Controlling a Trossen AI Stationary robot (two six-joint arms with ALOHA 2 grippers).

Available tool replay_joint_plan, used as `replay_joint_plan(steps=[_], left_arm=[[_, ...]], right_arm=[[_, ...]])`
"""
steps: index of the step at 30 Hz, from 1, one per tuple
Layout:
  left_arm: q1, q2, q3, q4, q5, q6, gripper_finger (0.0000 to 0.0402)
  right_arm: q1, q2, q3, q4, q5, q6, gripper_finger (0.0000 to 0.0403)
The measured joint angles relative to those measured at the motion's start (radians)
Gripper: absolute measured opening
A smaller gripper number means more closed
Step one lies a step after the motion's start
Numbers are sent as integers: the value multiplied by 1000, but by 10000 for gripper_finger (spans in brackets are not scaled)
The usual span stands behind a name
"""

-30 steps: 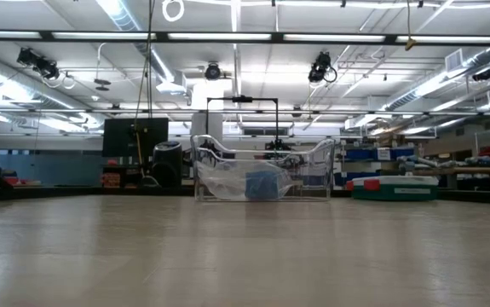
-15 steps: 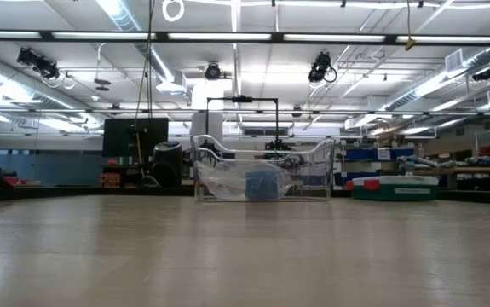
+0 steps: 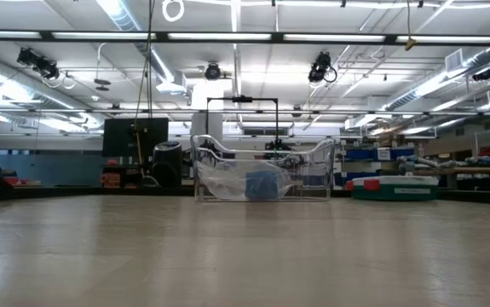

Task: Roll bandage
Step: Roll the sky blue bandage

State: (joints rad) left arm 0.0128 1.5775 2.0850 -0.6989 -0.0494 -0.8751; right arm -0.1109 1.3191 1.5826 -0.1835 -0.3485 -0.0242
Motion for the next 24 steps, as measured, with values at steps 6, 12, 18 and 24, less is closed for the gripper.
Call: replay_joint_plan(steps=[6,12,18,24], left_arm=[[5,-12,0,25,-23,89,102],[21,-16,0,72,8,165,135],[33,-20,0,92,49,184,137],[34,-27,0,88,48,188,137]], right_arm=[[0,-4,0,1,-13,39,1],[1,-6,0,16,-20,86,0],[-1,-19,0,26,-16,112,0],[-22,-50,0,-1,-14,126,0]])
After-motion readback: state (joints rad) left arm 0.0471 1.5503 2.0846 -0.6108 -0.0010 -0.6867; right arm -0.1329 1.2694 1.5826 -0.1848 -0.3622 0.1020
